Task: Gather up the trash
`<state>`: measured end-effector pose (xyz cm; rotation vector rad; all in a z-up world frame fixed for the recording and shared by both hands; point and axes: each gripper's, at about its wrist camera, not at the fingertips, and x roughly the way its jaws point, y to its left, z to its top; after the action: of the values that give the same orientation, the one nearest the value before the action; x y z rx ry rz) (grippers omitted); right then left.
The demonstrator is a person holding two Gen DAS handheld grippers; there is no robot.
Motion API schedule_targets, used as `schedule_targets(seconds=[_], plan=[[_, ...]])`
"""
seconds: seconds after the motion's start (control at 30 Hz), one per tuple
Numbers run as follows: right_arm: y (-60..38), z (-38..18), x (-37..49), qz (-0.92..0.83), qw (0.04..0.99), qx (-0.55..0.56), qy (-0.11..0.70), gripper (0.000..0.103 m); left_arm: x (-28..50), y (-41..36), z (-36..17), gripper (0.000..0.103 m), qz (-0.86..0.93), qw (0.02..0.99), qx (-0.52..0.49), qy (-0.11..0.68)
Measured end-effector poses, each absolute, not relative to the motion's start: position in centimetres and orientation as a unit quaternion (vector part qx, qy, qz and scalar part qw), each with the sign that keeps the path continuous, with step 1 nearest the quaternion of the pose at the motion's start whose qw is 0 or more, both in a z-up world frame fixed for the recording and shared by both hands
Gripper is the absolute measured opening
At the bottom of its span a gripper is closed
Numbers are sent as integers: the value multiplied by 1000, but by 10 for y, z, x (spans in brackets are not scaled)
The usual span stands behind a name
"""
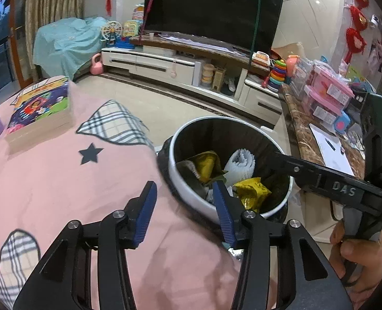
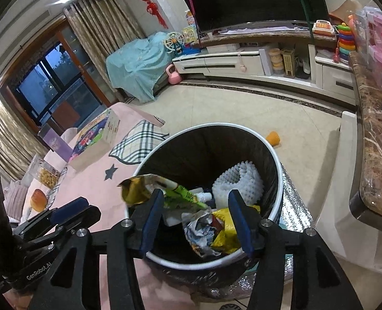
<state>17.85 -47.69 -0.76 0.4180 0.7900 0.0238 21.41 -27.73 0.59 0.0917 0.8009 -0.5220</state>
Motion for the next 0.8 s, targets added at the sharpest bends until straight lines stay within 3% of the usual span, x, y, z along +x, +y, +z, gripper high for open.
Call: schedule_targets(seconds=[0.27,0.8], plan=[[-460,4,143,4,913,220,343,80,183,-243,4,56,-239,894,9,379],[-417,8,63,-28,932,242,269,96,112,-179,6,76,-198,922,-23,332]])
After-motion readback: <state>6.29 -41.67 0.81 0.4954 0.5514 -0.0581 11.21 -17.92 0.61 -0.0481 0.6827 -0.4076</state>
